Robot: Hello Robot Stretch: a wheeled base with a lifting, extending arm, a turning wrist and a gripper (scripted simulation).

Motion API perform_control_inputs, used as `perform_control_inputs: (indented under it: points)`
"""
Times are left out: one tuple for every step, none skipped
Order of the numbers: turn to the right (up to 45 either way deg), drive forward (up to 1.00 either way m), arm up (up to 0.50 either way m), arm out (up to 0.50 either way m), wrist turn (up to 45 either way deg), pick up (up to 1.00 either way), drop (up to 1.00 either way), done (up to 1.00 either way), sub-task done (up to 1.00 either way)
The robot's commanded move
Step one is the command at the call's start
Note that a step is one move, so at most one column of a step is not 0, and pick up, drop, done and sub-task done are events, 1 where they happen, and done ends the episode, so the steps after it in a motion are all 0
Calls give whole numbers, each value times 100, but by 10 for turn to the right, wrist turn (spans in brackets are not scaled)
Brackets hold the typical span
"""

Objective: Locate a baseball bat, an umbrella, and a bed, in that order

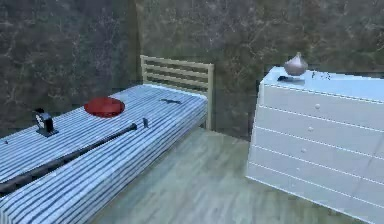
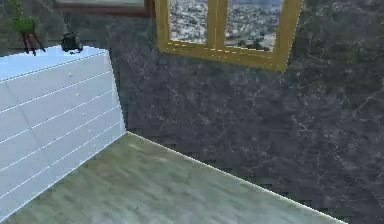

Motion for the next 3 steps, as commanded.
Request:
perform_control_inputs:
  points:
    - [-450, 0, 0, 0, 0, 0, 0, 0, 0]
    - [-120, 0, 0, 0, 0, 0, 0, 0, 0]
    - [0, 25, 0, 0, 0, 0, 0, 0, 0]
